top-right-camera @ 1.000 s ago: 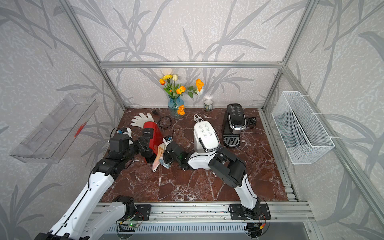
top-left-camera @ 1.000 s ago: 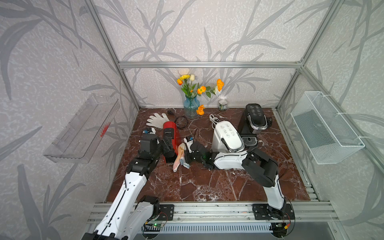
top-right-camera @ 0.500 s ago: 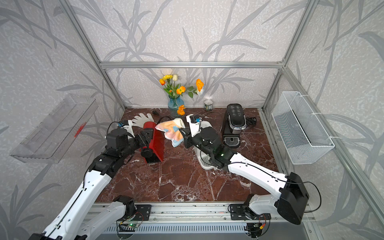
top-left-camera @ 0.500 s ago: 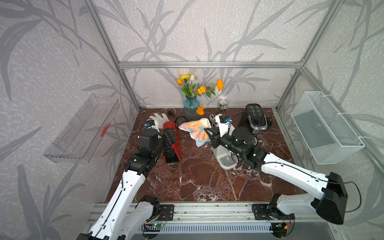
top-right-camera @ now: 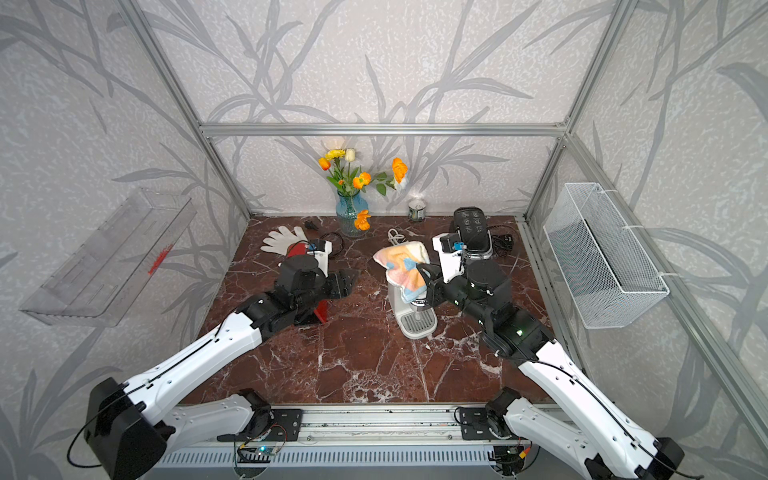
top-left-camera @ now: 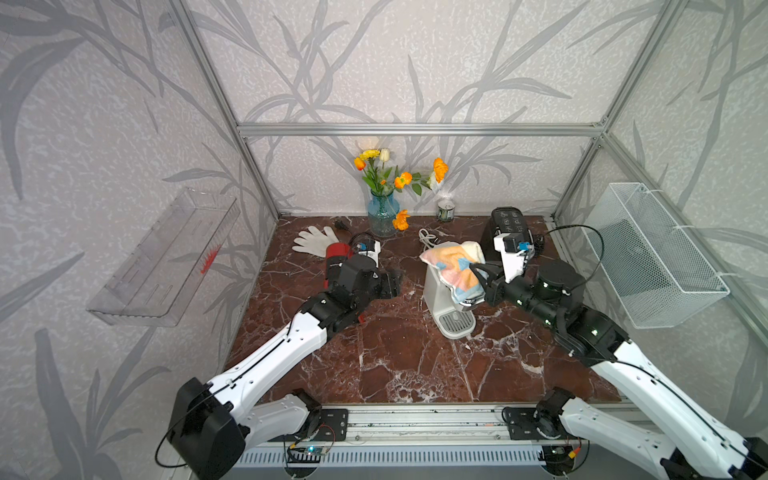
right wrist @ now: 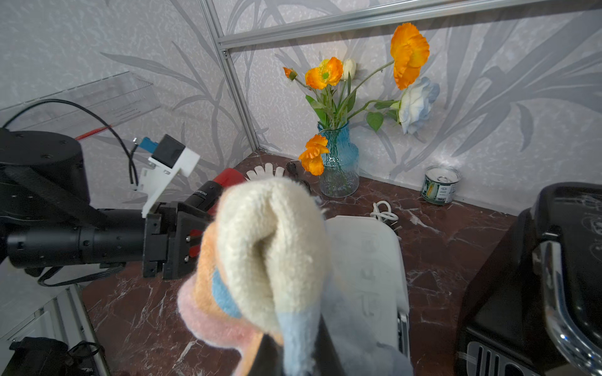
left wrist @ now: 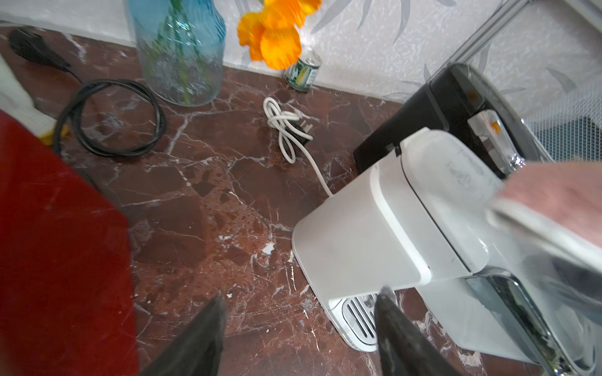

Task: Wipe the surface of a coffee machine
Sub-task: Wipe the dirt from the surface of the coffee machine.

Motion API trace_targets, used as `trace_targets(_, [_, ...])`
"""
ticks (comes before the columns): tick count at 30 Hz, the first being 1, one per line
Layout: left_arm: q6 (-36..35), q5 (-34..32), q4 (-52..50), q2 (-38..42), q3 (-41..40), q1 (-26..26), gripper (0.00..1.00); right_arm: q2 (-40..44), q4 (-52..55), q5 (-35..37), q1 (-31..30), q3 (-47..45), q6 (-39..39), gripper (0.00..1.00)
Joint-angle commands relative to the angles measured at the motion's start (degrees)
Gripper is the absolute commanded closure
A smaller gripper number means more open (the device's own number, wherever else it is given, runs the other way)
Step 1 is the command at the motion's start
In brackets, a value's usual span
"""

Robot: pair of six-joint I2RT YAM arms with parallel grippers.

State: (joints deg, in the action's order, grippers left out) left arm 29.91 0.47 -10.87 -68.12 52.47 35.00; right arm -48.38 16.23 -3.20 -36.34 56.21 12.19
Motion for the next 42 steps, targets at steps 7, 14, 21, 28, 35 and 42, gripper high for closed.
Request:
trace_targets(7, [-0.29, 1.41, 8.68, -7.94, 0.29, 5.84, 0.32, 0.02, 7.63, 2.06, -0.02, -2.83, 0.41, 1.0])
trace_targets(14, [3.92, 4.26, 12.79, -13.38, -2.0, 7.24, 0.32, -15.39, -0.99, 0.71, 0.89, -0.7, 0.24, 1.0])
trace_targets(21, [4.58, 4.87, 13.44, -17.58, -0.18, 8.13, 0.33, -29.8, -5.61, -1.59, 4.37, 5.05, 0.85, 1.0])
trace_targets(28, [6.4, 7.25, 14.53, -23.08, 1.22, 8.73, 0.33, -39.44, -6.74, 0.68, 8.15, 8.09, 2.4, 1.0])
trace_targets(35, [6.38, 9.03, 13.52, -27.65, 3.97, 8.68, 0.33, -38.82, -6.54, -0.04, 12.01, 7.44, 3.15, 1.0])
trace_targets(42, [7.25, 9.85, 13.38, -26.55, 4.17, 8.72, 0.33, -37.21, -4.54, -0.41, 12.43, 6.34, 2.82, 1.0])
